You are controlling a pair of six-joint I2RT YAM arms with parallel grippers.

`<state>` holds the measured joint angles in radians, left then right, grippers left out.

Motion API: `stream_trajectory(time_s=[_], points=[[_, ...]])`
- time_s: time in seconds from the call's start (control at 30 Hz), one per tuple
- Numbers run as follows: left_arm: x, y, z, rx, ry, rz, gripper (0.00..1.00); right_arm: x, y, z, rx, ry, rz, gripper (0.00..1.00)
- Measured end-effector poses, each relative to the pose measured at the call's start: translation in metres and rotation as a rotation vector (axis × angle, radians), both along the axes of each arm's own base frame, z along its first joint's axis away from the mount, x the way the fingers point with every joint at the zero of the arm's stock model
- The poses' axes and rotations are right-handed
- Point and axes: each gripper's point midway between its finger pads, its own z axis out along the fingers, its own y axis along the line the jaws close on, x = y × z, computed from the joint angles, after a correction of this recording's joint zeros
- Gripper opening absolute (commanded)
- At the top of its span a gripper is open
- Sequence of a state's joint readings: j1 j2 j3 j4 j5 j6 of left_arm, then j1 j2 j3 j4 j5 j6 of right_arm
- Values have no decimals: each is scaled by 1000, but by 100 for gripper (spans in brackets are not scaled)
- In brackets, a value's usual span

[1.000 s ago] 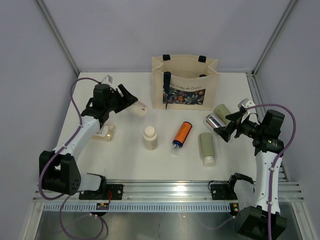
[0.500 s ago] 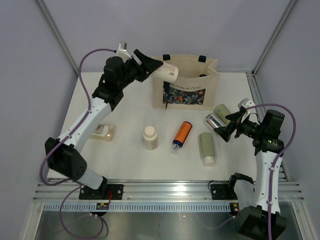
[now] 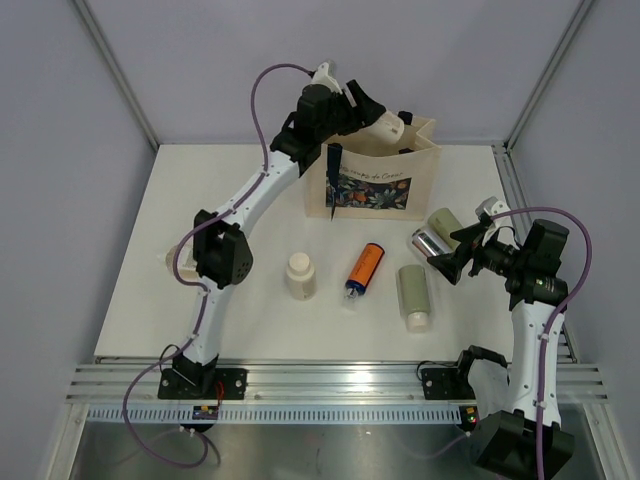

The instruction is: Place the personal care products into the canvas bag

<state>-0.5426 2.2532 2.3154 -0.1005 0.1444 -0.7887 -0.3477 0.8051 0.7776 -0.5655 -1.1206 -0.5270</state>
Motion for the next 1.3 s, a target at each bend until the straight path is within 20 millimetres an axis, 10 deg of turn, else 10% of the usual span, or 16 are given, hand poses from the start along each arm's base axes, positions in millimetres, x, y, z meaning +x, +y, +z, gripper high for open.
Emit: stream_trajectory(time_s=[0.2, 0.77, 1.07, 1.3], points=[[-8, -8, -83, 257, 78, -9, 4, 0, 0, 0, 2, 0, 2, 100], [-34, -65, -170, 487, 40, -90, 78, 0, 0, 0, -4, -2, 0, 99], [-27, -63, -134, 454, -45, -66, 99, 3, -6, -5, -33, -1, -26, 100], [-49, -36, -45, 444, -162, -51, 99, 11, -18, -15, -61, 94, -76, 99]])
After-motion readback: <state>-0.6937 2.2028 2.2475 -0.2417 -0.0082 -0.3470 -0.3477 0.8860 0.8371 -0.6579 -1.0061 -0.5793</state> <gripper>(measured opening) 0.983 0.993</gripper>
